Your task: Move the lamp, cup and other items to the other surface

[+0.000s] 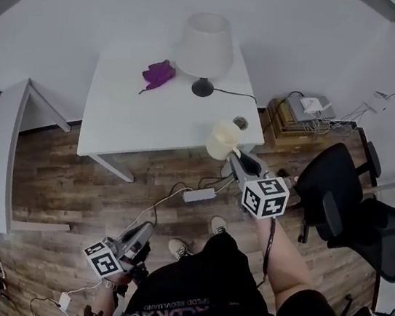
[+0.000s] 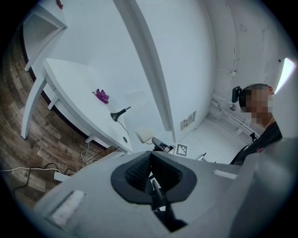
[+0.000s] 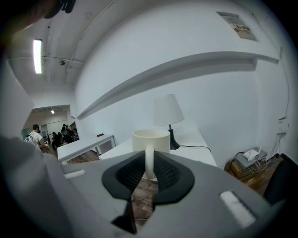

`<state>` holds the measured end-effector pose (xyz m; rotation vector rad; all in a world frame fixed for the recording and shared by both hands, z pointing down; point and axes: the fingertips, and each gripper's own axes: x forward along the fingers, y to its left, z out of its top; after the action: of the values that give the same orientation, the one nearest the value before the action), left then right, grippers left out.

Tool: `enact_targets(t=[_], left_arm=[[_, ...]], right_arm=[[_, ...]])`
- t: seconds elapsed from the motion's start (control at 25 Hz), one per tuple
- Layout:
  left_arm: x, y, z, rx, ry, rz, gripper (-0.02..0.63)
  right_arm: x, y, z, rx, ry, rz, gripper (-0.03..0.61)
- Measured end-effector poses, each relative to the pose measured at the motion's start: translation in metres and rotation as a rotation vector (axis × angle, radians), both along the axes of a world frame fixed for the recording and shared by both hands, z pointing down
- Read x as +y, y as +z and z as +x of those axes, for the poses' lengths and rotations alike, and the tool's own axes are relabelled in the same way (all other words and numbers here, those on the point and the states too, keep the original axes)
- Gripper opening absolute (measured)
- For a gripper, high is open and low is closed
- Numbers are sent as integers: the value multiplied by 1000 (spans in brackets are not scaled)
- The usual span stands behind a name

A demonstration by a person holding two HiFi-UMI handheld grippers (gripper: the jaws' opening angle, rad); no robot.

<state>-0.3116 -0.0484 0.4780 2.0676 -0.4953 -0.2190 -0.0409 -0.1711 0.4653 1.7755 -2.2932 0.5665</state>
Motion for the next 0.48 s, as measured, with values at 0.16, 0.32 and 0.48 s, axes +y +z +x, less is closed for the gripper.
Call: enact_targets(t=[0.16,0.32,0.48], left_arm=[[-6,2,29,-1,59,3,-5],[-2,3,85,8,128,1,-5],[4,1,153,15,186,-3,-4]], right_arm=[[16,-6,43,-3,83,14,55],[37,-12,103,2,150,24,57],[63,-11,179,10,220,14,57]])
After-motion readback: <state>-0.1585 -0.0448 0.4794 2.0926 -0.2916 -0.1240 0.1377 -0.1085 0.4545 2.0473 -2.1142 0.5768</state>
